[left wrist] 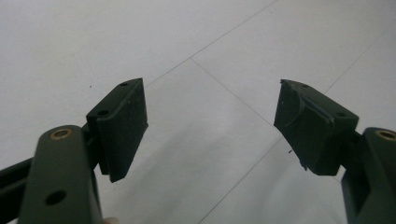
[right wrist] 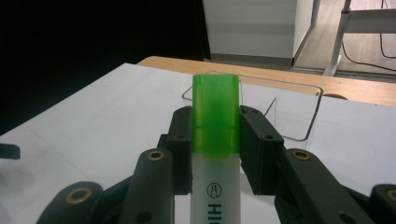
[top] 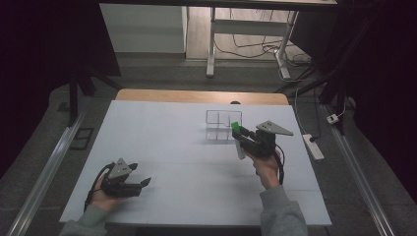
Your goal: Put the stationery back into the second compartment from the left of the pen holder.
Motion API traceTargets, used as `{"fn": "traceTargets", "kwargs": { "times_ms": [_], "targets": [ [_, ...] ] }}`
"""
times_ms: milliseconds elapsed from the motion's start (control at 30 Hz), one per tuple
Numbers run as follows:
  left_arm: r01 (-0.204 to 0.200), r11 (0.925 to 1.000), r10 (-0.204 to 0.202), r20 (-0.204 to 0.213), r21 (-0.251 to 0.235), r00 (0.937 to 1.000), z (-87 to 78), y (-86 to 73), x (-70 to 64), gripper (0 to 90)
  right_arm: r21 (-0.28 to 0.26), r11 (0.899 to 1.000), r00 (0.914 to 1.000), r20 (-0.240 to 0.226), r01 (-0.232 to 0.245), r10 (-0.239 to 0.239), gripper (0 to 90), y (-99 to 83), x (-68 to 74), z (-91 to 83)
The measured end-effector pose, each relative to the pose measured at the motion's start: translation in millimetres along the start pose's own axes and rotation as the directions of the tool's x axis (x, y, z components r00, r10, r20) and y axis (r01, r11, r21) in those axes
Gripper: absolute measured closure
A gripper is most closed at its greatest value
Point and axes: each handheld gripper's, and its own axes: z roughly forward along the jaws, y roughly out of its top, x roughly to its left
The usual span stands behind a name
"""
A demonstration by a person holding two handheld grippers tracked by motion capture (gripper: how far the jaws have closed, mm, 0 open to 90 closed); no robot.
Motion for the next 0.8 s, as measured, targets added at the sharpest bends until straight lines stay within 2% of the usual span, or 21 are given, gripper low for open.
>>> {"fn": "traceTargets", "kwargs": {
  "times_ms": [367, 800],
  "targets": [
    [-0.001, 1.0, 0.001, 0.003, 0.0, 1.0, 0.0, -0.2, 0.0, 25.4, -0.034, 0.999, 1.0, 0.008, -0.006, 0.006, 66.5, 15.1, -4.9, 9.1],
    [-0.008, 0.9999, 0.008, 0.002, 0.013, 1.0, 1.6, -0.4, 1.0, 25.4, -0.041, 0.999, 0.9998, 0.014, -0.015, 0.016, 66.4, 21.2, -9.9, 27.7]
  ]
}}
